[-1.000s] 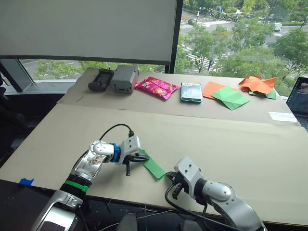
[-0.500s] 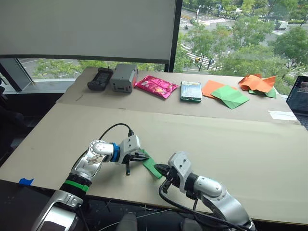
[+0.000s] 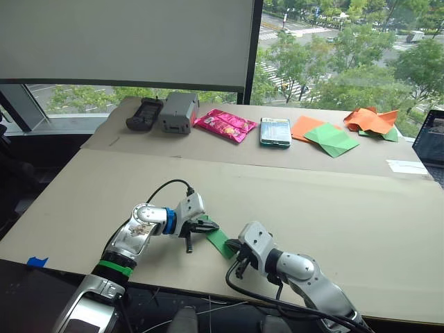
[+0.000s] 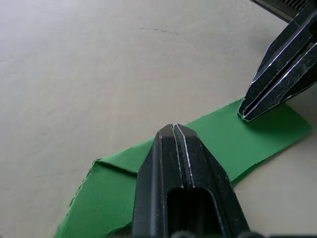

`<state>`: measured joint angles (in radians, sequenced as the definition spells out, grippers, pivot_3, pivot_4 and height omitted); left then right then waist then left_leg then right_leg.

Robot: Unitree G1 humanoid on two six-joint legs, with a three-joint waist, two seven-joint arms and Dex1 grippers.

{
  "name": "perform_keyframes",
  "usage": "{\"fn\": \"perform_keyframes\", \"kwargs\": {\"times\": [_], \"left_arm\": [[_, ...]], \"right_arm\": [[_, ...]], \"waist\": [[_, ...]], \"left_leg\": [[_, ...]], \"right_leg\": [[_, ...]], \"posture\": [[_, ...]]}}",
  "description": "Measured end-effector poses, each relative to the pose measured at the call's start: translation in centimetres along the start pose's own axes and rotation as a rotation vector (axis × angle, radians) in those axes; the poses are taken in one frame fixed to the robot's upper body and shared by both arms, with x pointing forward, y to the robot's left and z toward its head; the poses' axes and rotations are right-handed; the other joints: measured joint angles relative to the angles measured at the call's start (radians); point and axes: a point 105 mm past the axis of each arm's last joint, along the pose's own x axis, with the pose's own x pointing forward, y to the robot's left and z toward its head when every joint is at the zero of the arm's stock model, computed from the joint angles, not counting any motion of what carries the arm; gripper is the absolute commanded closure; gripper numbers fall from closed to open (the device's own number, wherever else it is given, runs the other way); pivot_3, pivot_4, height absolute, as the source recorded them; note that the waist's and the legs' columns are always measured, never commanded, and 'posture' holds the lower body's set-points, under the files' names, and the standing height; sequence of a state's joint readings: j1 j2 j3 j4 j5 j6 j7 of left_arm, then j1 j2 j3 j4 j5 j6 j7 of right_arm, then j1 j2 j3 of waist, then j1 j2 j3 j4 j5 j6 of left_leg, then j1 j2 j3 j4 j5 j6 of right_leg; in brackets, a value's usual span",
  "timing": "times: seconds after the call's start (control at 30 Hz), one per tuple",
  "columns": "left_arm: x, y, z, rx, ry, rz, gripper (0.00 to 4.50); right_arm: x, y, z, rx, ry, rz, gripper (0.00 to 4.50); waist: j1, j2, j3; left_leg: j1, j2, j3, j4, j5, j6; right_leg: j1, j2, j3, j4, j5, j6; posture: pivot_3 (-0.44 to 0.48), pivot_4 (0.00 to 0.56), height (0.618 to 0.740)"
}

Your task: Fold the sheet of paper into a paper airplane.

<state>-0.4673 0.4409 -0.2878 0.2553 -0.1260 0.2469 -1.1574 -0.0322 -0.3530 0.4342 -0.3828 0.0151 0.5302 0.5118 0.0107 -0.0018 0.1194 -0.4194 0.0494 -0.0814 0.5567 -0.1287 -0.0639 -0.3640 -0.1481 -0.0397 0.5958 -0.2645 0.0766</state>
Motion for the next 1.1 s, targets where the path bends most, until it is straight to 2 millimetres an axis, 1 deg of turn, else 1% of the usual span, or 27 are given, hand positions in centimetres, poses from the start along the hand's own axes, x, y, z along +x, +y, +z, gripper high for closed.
{"fn": "perform_keyframes", "kwargs": {"times": [0.07, 0.13, 0.43, 0.73, 0.97, 1.1], "left_arm": [[0.8, -0.3, -0.1, -0.014, -0.01, -0.018, 4.5], [1.1, -0.2, -0.1, -0.022, -0.016, -0.016, 4.5], [0.8, 0.3, -0.8, 0.009, -0.015, -0.01, 4.5], [-0.9, 0.7, -1.9, -0.013, -0.041, 0.041, 4.5], [-2.6, 1.3, -3.0, -0.026, -0.067, 0.129, 4.5], [-3.0, 1.6, -3.2, -0.037, -0.074, 0.159, 4.5]], "right_arm": [[0.1, 0.1, 0.0, -0.002, 0.0, 0.002, 4.47], [0.1, 0.1, 0.0, -0.002, 0.001, 0.002, 4.47], [0.3, 0.1, 0.1, -0.001, 0.013, -0.002, 4.47], [0.5, 0.1, 0.1, -0.004, 0.026, 0.003, 4.47], [0.5, -0.1, 0.2, -0.004, 0.035, -0.001, 4.47], [0.5, -0.2, 0.2, -0.011, 0.039, 0.003, 4.47]], "waist": [[-0.002, 0.0, 0.0], [-0.002, 0.0, 0.0], [-0.006, 0.0, -0.002], [-0.033, 0.0, -0.002], [-0.032, 0.001, -0.002], [-0.029, 0.001, -0.003]], "left_leg": [[0.0, 0.0, 0.0, 0.0, 0.0, 0.0], [0.001, 0.0, 0.0, 0.0, 0.0, 0.0], [0.004, 0.0, 0.0, 0.0, 0.0, 0.0], [0.007, 0.001, 0.0, -0.001, 0.0, 0.0], [0.009, 0.002, 0.0, -0.001, -0.001, 0.0], [0.009, 0.002, 0.0, -0.001, -0.001, 0.0]], "right_leg": [[0.0, 0.0, 0.0, 0.0, 0.0, 0.0], [0.0, 0.0, 0.0, 0.001, 0.0, 0.0], [0.002, 0.0, 0.0, 0.0, 0.0, 0.0], [0.002, 0.0, 0.0, 0.001, 0.0, 0.0], [0.002, -0.001, 0.0, 0.0, 0.0, 0.0], [0.002, -0.001, 0.0, 0.0, 0.0, -0.001]], "posture": [[0.0, 0.15, 0.713], [0.0, 0.15, 0.713], [0.0, 0.15, 0.713], [0.0, 0.15, 0.713], [0.0, 0.15, 0.713], [0.0, 0.15, 0.713]]}}
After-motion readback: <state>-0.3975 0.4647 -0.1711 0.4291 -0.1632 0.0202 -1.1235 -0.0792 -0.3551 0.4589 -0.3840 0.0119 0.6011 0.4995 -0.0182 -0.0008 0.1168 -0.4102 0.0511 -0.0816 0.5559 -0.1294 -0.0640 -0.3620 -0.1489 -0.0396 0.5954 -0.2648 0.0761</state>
